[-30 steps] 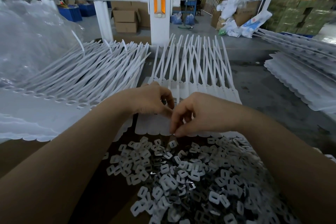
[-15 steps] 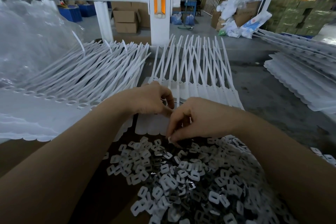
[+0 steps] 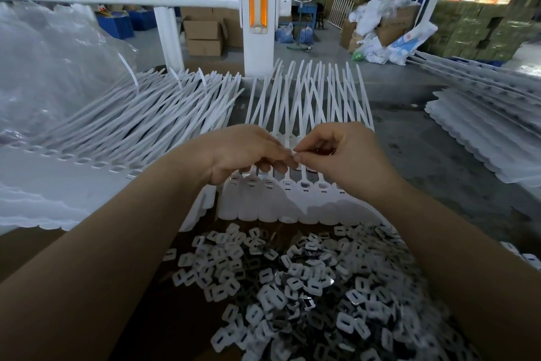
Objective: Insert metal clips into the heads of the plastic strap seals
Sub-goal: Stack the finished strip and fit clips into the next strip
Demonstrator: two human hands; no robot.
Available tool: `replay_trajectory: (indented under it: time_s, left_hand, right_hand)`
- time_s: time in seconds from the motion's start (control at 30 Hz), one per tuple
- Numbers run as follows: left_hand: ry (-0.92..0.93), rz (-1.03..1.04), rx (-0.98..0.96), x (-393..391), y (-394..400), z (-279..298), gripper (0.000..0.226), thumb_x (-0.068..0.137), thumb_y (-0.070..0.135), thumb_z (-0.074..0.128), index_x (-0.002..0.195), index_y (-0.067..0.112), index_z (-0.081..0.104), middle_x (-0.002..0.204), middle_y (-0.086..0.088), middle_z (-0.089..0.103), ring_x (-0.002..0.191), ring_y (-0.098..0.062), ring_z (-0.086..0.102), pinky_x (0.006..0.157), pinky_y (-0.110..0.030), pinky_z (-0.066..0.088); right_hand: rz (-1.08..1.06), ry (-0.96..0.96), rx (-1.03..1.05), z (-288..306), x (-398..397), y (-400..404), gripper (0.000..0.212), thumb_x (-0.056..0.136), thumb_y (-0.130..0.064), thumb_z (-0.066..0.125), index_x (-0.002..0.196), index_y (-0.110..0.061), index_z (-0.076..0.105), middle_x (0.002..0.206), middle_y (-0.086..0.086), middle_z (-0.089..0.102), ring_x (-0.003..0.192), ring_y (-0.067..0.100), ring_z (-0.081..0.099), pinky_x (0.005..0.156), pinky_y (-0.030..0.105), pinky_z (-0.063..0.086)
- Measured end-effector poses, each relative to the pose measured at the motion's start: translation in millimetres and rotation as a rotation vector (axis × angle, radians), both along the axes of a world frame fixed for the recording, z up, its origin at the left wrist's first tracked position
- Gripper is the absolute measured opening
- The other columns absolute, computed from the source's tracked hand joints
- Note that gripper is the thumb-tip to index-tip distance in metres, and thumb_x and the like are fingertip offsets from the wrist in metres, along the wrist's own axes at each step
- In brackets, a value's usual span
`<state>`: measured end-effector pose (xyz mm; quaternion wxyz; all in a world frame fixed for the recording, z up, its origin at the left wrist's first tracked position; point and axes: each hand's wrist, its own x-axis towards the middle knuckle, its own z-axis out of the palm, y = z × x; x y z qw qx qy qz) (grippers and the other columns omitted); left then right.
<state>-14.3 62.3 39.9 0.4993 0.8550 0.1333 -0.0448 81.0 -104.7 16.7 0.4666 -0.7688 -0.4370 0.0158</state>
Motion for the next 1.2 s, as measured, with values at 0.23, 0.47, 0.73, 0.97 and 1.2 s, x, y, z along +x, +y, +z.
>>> replay_trajectory:
  time_s: [0.23, 0.47, 0.73, 0.97, 1.2]
  left_hand:
    - [-0.031, 0.105, -0.062, 0.5, 2.7, -2.3, 0.017, 0.081, 0.026, 0.074, 0.092, 0.013, 0.076, 0.078, 0.003, 0.072, 0.065, -0.009, 0.047, 0.057, -0.023, 0.035]
    - [-0.110, 0.103, 0.057, -2.1, -0.5, 0.8, 0.019, 0.075, 0.037, 0.078, 0.088, 0.022, 0.078, 0.081, 0.011, 0.075, 0.088, -0.006, 0.061, 0.073, -0.026, 0.037]
    - [-0.143, 0.041, 0.196, -0.4, -3.9, -1.7, 0.006, 0.084, 0.032, 0.074, 0.078, 0.030, 0.075, 0.069, 0.023, 0.070, 0.057, 0.015, 0.057, 0.061, -0.020, 0.037]
    - [-0.009, -0.116, 0.435, -0.6, -3.5, -16.7, 0.029, 0.076, 0.043, 0.078, 0.100, 0.034, 0.064, 0.102, 0.012, 0.058, 0.092, -0.002, 0.054, 0.071, -0.021, 0.042]
    - [0.004, -0.097, 0.481, 4.8, -0.6, -22.8, 0.032, 0.067, 0.048, 0.083, 0.087, 0.031, 0.064, 0.100, 0.015, 0.055, 0.089, 0.000, 0.051, 0.066, -0.018, 0.036]
  right_hand:
    - [0.044, 0.073, 0.005, 2.6, -1.5, 0.3, 0.007, 0.077, -0.016, 0.081, 0.082, -0.021, 0.078, 0.076, -0.008, 0.074, 0.072, 0.005, 0.070, 0.069, 0.022, 0.056]
    - [-0.009, 0.125, 0.009, 2.9, 1.2, -1.0, 0.005, 0.084, -0.018, 0.074, 0.084, -0.023, 0.074, 0.078, -0.008, 0.074, 0.074, 0.007, 0.068, 0.067, 0.018, 0.055]
    - [0.018, 0.174, -0.065, 2.4, -0.2, -1.8, 0.008, 0.085, -0.023, 0.073, 0.078, -0.026, 0.072, 0.070, -0.012, 0.071, 0.062, -0.003, 0.061, 0.056, 0.010, 0.047]
    - [-0.115, 0.211, -0.327, 3.2, 4.7, -6.3, 0.011, 0.086, -0.026, 0.071, 0.077, -0.019, 0.073, 0.065, -0.010, 0.068, 0.064, 0.013, 0.060, 0.052, 0.024, 0.047]
    - [-0.131, 0.183, -0.450, -0.8, 3.3, -4.1, 0.010, 0.085, -0.025, 0.072, 0.079, -0.017, 0.074, 0.075, -0.009, 0.068, 0.069, 0.007, 0.063, 0.059, 0.027, 0.049]
